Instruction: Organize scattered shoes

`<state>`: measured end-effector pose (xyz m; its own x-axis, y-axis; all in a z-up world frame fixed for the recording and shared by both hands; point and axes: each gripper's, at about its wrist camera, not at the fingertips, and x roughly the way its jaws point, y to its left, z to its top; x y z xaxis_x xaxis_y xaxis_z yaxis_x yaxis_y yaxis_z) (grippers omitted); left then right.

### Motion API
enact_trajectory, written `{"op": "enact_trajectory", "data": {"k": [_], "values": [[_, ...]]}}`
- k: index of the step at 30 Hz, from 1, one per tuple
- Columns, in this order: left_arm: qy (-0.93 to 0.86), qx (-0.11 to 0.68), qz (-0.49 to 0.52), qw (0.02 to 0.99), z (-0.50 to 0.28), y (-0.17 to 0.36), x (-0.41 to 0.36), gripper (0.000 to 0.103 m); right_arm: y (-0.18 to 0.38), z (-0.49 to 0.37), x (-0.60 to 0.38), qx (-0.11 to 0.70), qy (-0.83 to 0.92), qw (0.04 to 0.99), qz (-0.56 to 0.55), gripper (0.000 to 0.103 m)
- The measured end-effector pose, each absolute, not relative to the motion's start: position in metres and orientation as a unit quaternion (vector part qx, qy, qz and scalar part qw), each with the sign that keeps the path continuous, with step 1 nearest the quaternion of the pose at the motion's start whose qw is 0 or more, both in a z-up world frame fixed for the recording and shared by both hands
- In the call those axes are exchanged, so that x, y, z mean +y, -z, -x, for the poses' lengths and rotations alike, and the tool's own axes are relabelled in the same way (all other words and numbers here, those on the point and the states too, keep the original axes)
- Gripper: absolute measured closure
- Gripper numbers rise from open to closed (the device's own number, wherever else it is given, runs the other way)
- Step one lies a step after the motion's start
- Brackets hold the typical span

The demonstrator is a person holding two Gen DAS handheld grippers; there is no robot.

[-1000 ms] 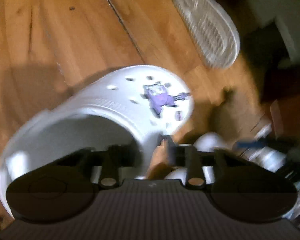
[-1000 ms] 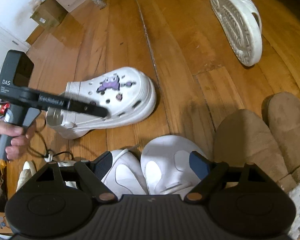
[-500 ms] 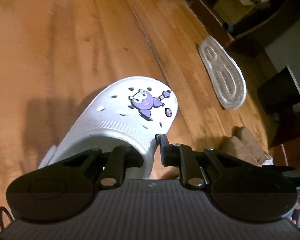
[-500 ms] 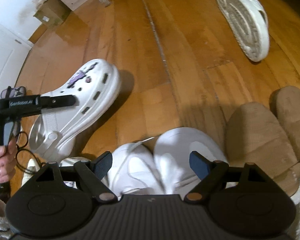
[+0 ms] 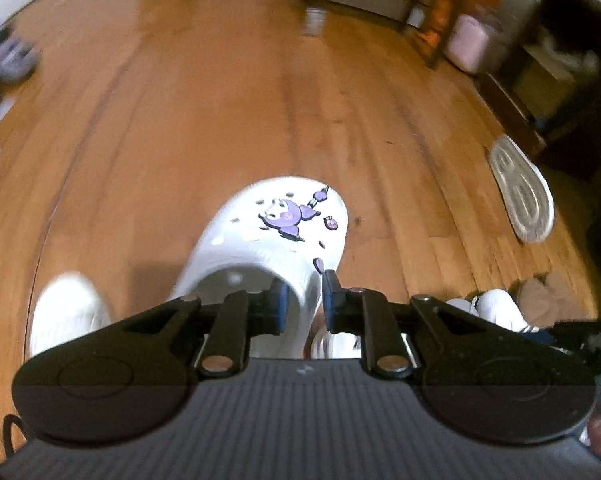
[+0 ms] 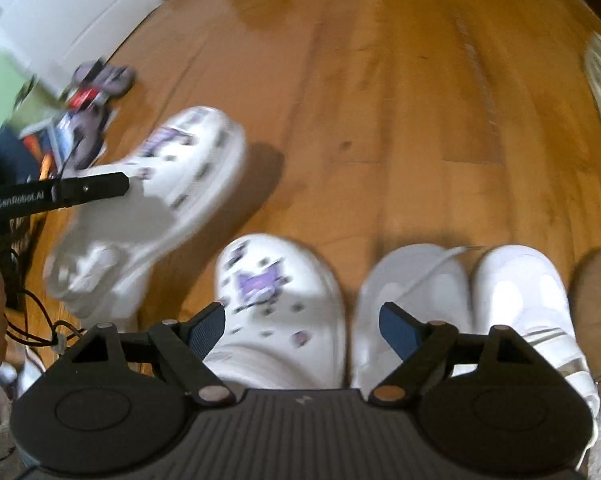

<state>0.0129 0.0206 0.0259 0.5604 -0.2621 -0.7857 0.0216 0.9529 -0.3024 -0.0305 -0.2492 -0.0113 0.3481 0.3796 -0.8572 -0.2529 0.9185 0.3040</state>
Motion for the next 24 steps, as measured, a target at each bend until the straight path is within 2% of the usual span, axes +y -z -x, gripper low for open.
{"op": "enact_trajectory", "data": {"k": [2, 6, 8, 9, 10, 18, 20, 22, 24], "values": [[0.062, 0.436, 0.190, 0.878, 0.010, -0.025, 0.037, 0.089, 0.009, 0.037, -0.232, 0.532, -0.200, 0.823, -0.026, 0.018], [0.023, 0.430, 0.211, 0.878, 0.022, -0.016, 0.043, 0.090, 0.007, 0.046, -0.214, 0.530, -0.209, 0.822, 0.006, 0.018], [0.025, 0.451, 0.223, 0.864, 0.023, -0.009, 0.048, 0.080, 0.002, 0.054, -0.204, 0.527, -0.217, 0.822, 0.021, 0.018], [0.025, 0.461, 0.240, 0.854, 0.024, -0.004, 0.053, 0.058, 0.000, 0.058, -0.199, 0.525, -0.221, 0.821, 0.027, 0.018], [0.020, 0.463, 0.244, 0.852, 0.028, -0.002, 0.055, 0.042, -0.001, 0.061, -0.193, 0.522, -0.230, 0.821, 0.034, 0.018], [-0.004, 0.495, 0.227, 0.839, 0.045, 0.024, 0.074, 0.039, -0.014, 0.045, -0.143, 0.486, -0.281, 0.819, 0.121, 0.018], [-0.007, 0.490, 0.218, 0.844, 0.047, 0.021, 0.079, 0.033, -0.017, 0.032, -0.131, 0.475, -0.293, 0.817, 0.143, 0.021], [-0.011, 0.486, 0.211, 0.848, 0.048, 0.018, 0.084, 0.027, -0.022, 0.011, -0.104, 0.472, -0.327, 0.797, 0.186, 0.028], [-0.017, 0.487, 0.204, 0.849, 0.052, 0.017, 0.090, 0.025, -0.021, 0.002, -0.085, 0.474, -0.353, 0.776, 0.222, 0.033]]}}
